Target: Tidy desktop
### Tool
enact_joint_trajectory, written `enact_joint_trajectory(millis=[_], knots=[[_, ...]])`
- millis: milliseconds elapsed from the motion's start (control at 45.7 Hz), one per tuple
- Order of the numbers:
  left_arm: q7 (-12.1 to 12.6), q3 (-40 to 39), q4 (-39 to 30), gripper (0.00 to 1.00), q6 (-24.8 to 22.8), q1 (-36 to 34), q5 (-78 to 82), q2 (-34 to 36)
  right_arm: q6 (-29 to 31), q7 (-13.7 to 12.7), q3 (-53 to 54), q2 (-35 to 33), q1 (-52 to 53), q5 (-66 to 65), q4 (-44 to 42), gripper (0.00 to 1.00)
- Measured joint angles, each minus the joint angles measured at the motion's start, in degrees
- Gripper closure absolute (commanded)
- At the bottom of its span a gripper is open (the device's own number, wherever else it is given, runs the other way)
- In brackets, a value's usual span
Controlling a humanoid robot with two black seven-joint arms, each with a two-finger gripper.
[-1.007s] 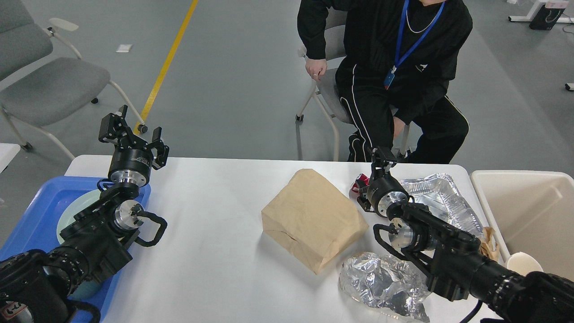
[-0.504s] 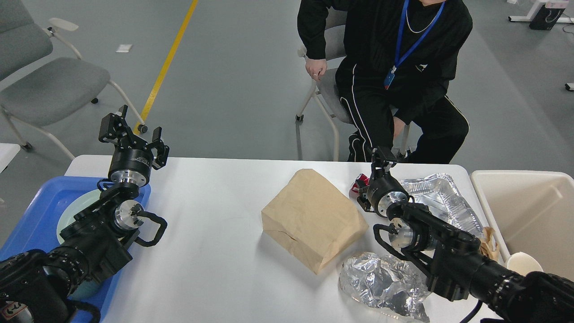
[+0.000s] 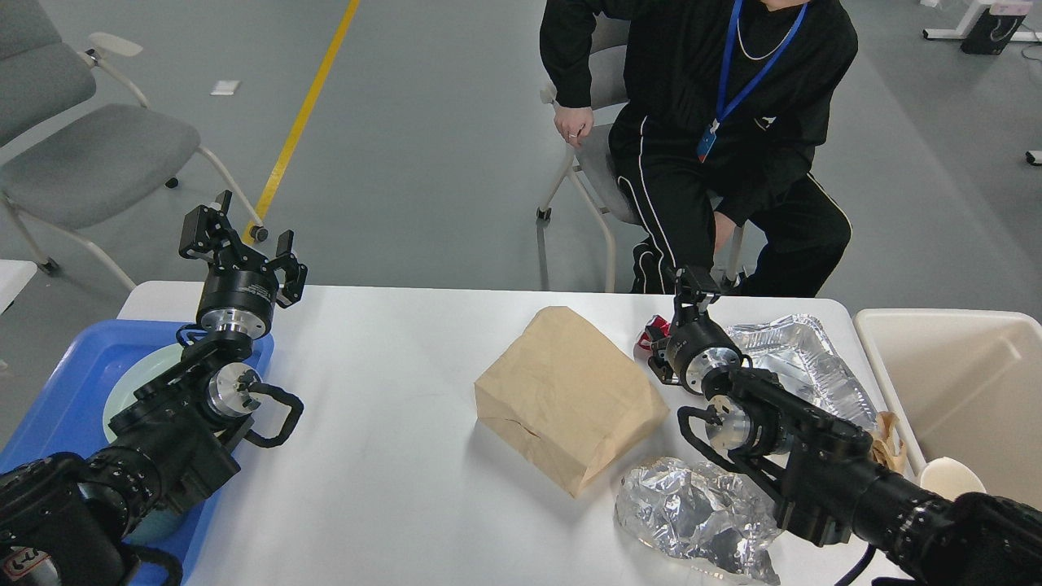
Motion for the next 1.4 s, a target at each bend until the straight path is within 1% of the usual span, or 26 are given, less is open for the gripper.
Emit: enact_joint_trajectory(millis=[569, 723, 876, 1117, 1401], knots=[[0.0, 0.0, 0.0, 0.04, 0.0, 0.0, 0.0, 0.0, 0.0, 0.1, 0.0, 0.0, 0.0, 0.0, 0.0, 0.00], [0.0, 0.0, 0.0, 0.04, 0.0, 0.0, 0.0, 0.0, 0.3, -0.5, 0.6, -0.3, 0.1, 0.1, 0.3, 0.00], [0.0, 0.0, 0.0, 0.04, 0.0, 0.0, 0.0, 0.0, 0.1, -0.6, 1.7, -2.9, 0.8, 0.8, 0.5, 0.00], [0.0, -0.2, 0.0, 0.04, 0.0, 0.0, 0.0, 0.0, 0.1, -0.6, 7.8, -5.7, 1.3, 7.1, 0.0, 0.00], [0.0, -0.3, 0.0, 0.04, 0.0, 0.0, 0.0, -0.1, 0.5, -0.6, 8.7, -9.5, 2.4, 8.3, 0.0, 0.00]])
